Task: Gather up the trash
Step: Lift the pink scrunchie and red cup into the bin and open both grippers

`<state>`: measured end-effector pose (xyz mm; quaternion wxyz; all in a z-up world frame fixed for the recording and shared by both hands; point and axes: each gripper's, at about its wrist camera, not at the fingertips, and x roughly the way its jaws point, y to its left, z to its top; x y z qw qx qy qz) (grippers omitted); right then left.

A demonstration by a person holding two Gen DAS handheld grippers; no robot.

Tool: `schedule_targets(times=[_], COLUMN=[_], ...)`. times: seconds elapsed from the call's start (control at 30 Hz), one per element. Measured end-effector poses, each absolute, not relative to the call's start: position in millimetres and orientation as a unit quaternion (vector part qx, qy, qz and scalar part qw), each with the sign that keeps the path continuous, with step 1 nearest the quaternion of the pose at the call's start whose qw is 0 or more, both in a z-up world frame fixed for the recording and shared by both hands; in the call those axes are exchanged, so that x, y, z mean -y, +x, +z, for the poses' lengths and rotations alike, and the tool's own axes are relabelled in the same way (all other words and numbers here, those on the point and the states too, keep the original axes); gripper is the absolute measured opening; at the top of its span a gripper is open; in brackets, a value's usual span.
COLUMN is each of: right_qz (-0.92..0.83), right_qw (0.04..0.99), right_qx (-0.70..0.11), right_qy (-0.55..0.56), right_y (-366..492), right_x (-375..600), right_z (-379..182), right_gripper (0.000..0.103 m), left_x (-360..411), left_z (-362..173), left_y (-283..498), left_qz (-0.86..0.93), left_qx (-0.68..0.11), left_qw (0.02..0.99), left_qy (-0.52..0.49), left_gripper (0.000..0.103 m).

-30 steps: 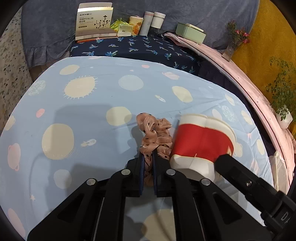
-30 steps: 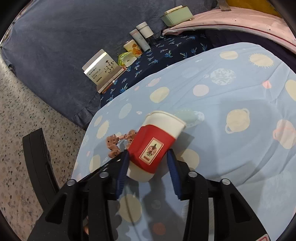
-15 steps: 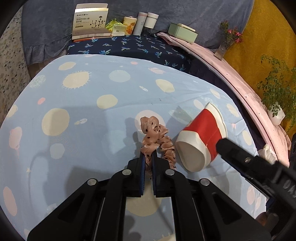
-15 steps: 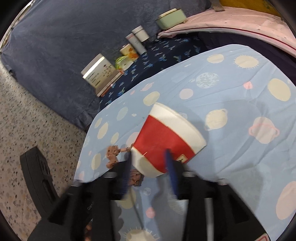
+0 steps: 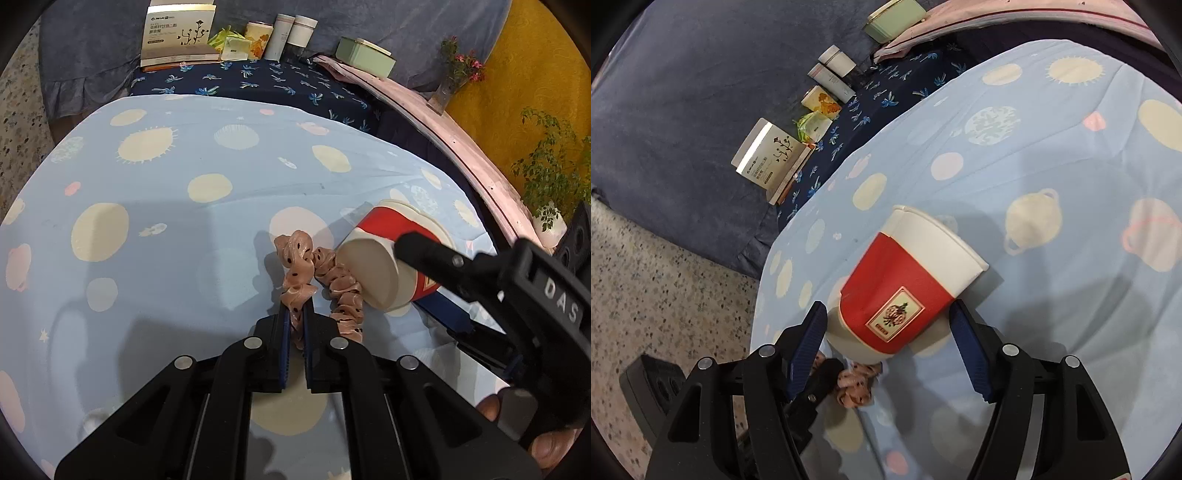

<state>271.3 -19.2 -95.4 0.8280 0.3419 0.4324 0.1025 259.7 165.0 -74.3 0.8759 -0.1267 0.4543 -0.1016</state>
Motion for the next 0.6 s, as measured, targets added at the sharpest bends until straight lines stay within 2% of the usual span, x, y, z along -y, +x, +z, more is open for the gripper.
schedule_targets(times=[0.23, 0.3, 0.33, 0.37, 0.47, 0.6], right_qz=[0.104, 0.108, 0.113, 0.12, 0.121, 0.111], right_qw=[0.825, 0.826, 0.823, 0.82, 0.824, 0.836], right_qx=[-0.43, -0.431, -0.436, -0.438, -0.433, -0.421], right_qy=[0.352, 0.348, 0.346, 0.348, 0.346, 0.334], right_y=[290, 293, 294, 295, 288, 273], right_x=[10, 7, 5, 5, 7, 17], right_z=[-97, -97, -98, -99, -96, -85], right_gripper=[0.067, 0.057, 0.044, 0.041, 0.035, 0.033], left_x=[-164, -163, -163, -163, -160, -153], left_z=[-75, -75, -75, -75, -72, -65], left_y=[264, 264, 264, 264, 263, 257], left_qz=[-0.102, -0.1, -0.1, -0.099, -0.1, -0.101], left_qx=[-0.454, -0.454, -0.454, -0.454, -0.453, -0.449], left_qw=[0.877, 0.877, 0.877, 0.877, 0.878, 0.88], left_qy=[-0.125, -0.125, -0.124, -0.122, -0.121, -0.116], left_gripper=[0.006, 0.006, 0.006, 0.006, 0.005, 0.005])
